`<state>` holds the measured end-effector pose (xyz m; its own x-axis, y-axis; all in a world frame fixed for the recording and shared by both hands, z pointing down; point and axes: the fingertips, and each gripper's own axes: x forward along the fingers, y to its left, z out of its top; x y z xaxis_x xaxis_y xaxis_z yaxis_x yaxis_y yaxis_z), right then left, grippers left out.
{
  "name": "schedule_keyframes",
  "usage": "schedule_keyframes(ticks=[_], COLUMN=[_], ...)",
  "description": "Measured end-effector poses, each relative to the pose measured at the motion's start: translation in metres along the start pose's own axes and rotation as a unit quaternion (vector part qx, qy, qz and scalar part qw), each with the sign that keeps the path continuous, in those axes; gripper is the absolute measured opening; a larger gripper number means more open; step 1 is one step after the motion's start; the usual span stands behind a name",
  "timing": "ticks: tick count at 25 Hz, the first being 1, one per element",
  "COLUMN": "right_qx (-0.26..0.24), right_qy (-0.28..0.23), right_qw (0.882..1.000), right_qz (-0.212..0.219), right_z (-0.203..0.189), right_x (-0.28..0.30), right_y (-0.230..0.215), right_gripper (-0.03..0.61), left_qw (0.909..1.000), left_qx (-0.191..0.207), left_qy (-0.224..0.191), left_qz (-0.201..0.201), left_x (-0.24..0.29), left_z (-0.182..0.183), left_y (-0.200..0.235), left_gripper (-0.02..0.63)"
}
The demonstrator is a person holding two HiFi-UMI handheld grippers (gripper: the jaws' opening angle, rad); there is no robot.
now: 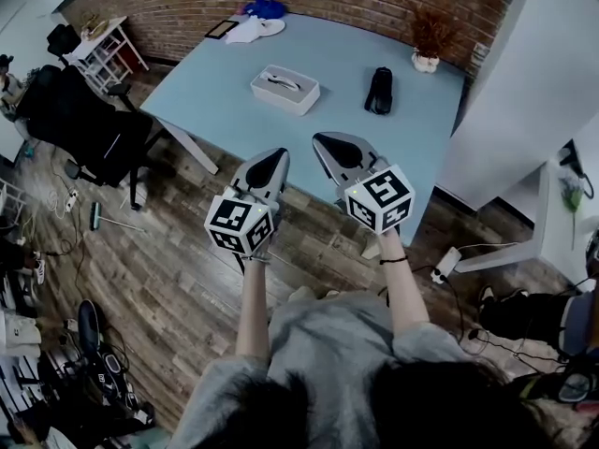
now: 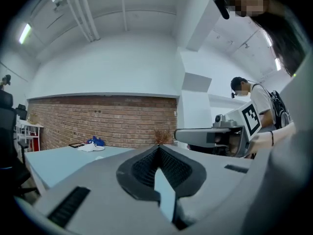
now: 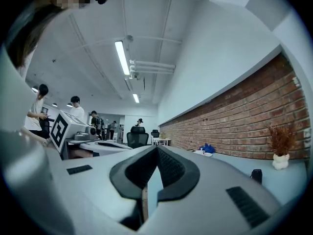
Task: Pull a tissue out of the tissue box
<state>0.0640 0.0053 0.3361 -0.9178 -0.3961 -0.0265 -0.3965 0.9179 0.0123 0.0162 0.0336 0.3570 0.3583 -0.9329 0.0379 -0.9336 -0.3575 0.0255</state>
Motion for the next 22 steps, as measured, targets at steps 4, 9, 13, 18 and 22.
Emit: schedule_keyframes(ticks=[4, 9, 13, 18, 22], right_qx=[0.003, 0.018, 0.023, 0.023, 0.022], right_qy=[0.012, 0.023, 0.031, 0.044, 0.054], right_qw=[1.0, 1.0, 0.999, 0.999, 0.998], right_qz=[-0.007, -0.005, 0.001, 0.004, -0.005], right_z=[-0.008, -0.016, -0.022, -0.033, -0.04], right_x=[0.003, 0.018, 0.037, 0.057, 0.073], right_y=[-0.018, -0.031, -0.034, -0.041, -0.052], right_gripper=[0.0, 0.0, 0.0, 0.0, 0.0], left_qw=[0.9999, 0.9994, 0.9988, 0.9983, 0.9982], left_qx=[-0.003, -0.011, -0.017, -0.026, -0.035], left_qy=[0.008, 0.019, 0.025, 0.033, 0.037], left_qz=[0.007, 0.028, 0.039, 0.04, 0.032], left_x=[0.01, 0.015, 0.018, 0.027, 0.039], left_z=[-0.005, -0.008, -0.012, -0.021, -0.026], left_y=[0.003, 0.017, 0.032, 0.051, 0.071], left_gripper=[0.003, 0.003, 0.003, 0.003, 0.003])
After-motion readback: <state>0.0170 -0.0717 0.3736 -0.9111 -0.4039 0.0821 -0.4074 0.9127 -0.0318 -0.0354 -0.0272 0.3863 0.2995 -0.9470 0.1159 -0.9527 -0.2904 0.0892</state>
